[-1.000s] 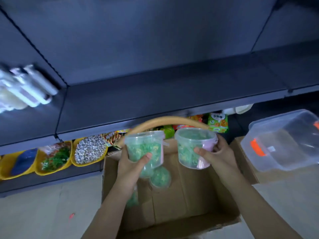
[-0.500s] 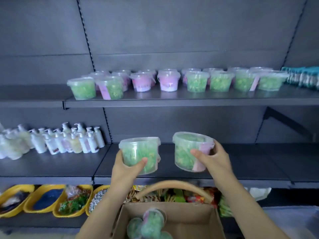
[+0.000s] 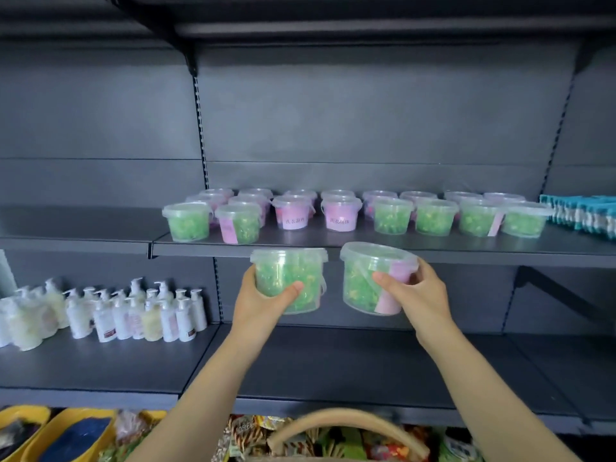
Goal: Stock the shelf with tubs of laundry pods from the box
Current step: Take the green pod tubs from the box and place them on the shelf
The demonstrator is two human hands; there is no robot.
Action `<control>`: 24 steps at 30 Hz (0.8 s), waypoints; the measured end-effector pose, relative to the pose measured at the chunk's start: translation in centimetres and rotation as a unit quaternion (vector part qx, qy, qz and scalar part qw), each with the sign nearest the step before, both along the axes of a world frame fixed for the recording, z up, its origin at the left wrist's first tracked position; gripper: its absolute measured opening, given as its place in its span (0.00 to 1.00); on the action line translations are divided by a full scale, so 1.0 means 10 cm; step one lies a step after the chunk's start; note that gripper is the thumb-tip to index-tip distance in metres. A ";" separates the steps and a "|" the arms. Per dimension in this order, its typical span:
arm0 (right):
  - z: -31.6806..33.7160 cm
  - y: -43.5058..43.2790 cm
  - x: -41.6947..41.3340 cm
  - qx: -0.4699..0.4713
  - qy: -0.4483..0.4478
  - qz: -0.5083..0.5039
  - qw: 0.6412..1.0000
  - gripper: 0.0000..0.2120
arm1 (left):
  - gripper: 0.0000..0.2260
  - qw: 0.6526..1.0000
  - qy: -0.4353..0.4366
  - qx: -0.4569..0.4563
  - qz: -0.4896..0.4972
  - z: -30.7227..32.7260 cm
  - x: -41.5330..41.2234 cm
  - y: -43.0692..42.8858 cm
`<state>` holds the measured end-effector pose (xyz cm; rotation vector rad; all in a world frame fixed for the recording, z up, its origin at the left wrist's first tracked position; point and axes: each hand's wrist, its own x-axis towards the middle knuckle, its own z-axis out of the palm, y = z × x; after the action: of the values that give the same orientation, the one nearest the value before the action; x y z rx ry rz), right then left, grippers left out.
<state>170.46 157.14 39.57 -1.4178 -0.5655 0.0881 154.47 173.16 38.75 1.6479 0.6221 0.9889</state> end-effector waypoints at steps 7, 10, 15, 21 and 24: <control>0.36 0.58 0.53 -0.040 -0.048 -0.042 0.997 0.37 | 0.40 1.000 -0.010 0.019 -0.022 0.36 0.60 0.64; 0.47 0.88 0.73 -0.065 -0.063 -0.070 0.993 0.51 | 0.39 0.999 -0.016 0.029 -0.035 0.45 0.89 0.95; 0.47 1.26 0.99 -0.060 -0.078 -0.104 0.990 0.52 | 0.37 0.998 -0.010 0.045 -0.031 0.47 1.41 1.42; 0.33 1.45 1.24 -0.041 -0.069 -0.141 0.987 0.48 | 0.38 0.995 0.060 0.065 -0.039 0.20 1.77 1.80; 0.31 1.53 1.35 -0.054 -0.075 -0.141 0.986 0.45 | 0.42 0.991 0.105 0.077 -0.039 0.17 1.81 1.92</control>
<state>183.93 172.42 42.68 -1.6058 -0.4845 -0.2186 172.59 192.35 40.46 1.9155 0.6289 0.8295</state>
